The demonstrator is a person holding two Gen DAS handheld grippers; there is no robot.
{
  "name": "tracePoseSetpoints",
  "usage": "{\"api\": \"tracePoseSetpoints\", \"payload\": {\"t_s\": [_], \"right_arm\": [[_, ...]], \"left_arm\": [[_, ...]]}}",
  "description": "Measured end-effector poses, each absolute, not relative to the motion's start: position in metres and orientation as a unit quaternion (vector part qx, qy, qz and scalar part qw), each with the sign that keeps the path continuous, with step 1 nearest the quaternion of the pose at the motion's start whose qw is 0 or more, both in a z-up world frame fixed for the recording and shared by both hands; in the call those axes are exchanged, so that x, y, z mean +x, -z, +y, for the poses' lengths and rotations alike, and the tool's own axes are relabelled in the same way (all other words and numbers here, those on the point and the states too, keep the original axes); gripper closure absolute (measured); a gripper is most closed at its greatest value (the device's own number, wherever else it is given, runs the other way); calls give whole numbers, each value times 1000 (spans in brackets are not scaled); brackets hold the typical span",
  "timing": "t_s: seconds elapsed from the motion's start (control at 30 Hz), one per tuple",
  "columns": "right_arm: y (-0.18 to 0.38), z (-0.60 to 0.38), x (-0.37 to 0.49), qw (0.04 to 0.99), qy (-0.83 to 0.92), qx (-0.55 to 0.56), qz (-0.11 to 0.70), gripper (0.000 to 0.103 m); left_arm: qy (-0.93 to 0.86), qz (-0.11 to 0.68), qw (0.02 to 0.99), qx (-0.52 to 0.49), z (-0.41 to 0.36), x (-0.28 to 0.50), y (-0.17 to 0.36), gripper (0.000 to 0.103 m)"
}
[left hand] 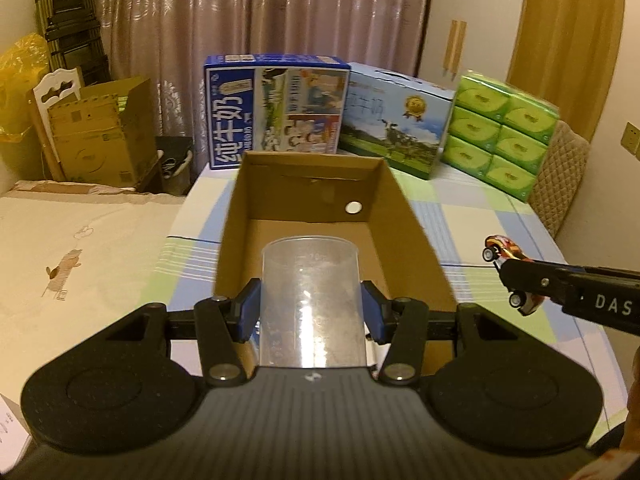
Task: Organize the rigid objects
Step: 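Carry the cup with the left tool while the right tool carries the toy car to the box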
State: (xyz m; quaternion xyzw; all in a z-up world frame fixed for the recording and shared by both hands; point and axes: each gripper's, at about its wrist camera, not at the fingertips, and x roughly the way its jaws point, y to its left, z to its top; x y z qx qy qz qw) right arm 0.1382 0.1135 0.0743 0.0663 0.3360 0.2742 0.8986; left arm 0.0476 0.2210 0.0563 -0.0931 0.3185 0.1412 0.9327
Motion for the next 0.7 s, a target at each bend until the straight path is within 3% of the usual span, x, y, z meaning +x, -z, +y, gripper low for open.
{"api": "tracePoseSetpoints", "payload": {"t_s": [0.7], "right_arm": [[-29, 159, 177, 867, -295, 54, 397, 78]], "left_arm": [[-120, 370, 917, -92, 252, 91, -16, 56]]}}
